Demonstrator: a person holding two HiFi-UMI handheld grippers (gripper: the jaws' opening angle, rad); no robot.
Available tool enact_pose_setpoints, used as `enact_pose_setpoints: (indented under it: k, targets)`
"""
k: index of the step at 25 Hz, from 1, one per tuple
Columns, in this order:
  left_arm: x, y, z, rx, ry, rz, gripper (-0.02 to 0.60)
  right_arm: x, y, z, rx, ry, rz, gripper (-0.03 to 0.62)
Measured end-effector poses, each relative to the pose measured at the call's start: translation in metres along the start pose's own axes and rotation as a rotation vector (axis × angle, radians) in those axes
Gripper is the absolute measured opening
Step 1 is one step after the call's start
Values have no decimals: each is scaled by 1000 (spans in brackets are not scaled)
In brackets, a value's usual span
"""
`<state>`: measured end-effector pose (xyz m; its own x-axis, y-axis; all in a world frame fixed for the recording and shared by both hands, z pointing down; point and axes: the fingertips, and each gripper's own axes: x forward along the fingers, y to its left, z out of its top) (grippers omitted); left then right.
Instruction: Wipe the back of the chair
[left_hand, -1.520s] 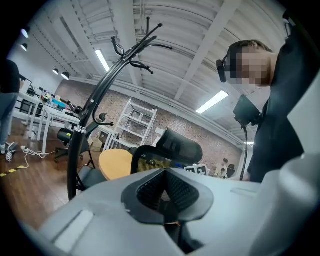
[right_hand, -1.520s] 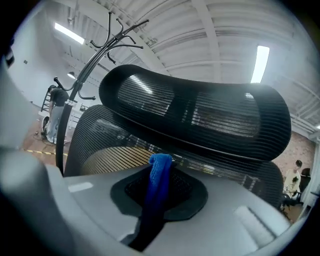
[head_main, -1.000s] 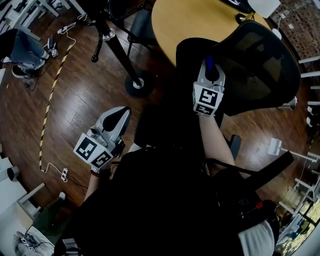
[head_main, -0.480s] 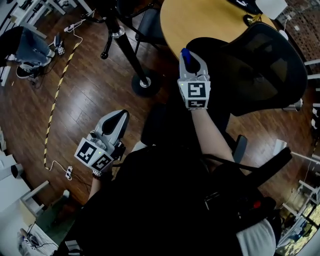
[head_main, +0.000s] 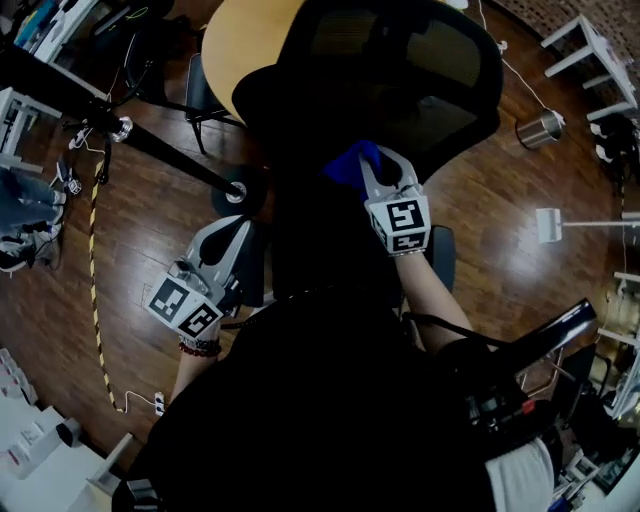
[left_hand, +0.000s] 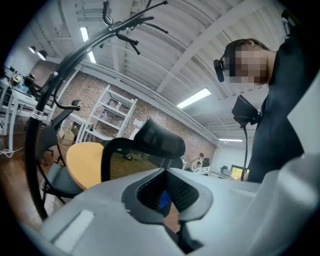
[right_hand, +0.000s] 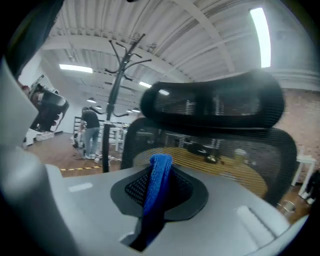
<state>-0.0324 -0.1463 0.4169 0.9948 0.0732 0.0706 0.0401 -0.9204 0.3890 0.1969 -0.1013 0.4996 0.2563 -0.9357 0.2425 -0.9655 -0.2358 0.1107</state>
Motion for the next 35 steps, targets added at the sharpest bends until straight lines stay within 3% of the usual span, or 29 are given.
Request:
enact_pose_setpoints:
  k: [4,7,9,13,16,20,23,29,35]
  targets:
    - [56,-51,-9,11,5,-57,6,-78,-142,-53,30,68,-260,32]
    - [78,-80,-20,20,23,-38,6,-119,-215,-80,60,100,-375,32]
    - [83,-86,-26,11,29,3,6,-127,-244,-88,57,110,-390,32]
    - [87,-88,-35,15,17,122,6,-98,-266,-99,22,108,-326,32]
    - [99,-83,-38,22,15,180,6,-93,-284,-112,5,110,-384,40]
    - [87,-65,-24,43,20,231,6,-78,-279,-111,-27,121,-441,40]
    - [63,-62,-15,56,18,219,6,-88,-258,-111,3,114,-502,40]
    - [0,-58,4,114,-48,265,6,-40,-186,-76,-30,43,-432,40]
    - [-20,-53,4,109,-82,252,6,-8,-148,-55,-99,45,-329,40]
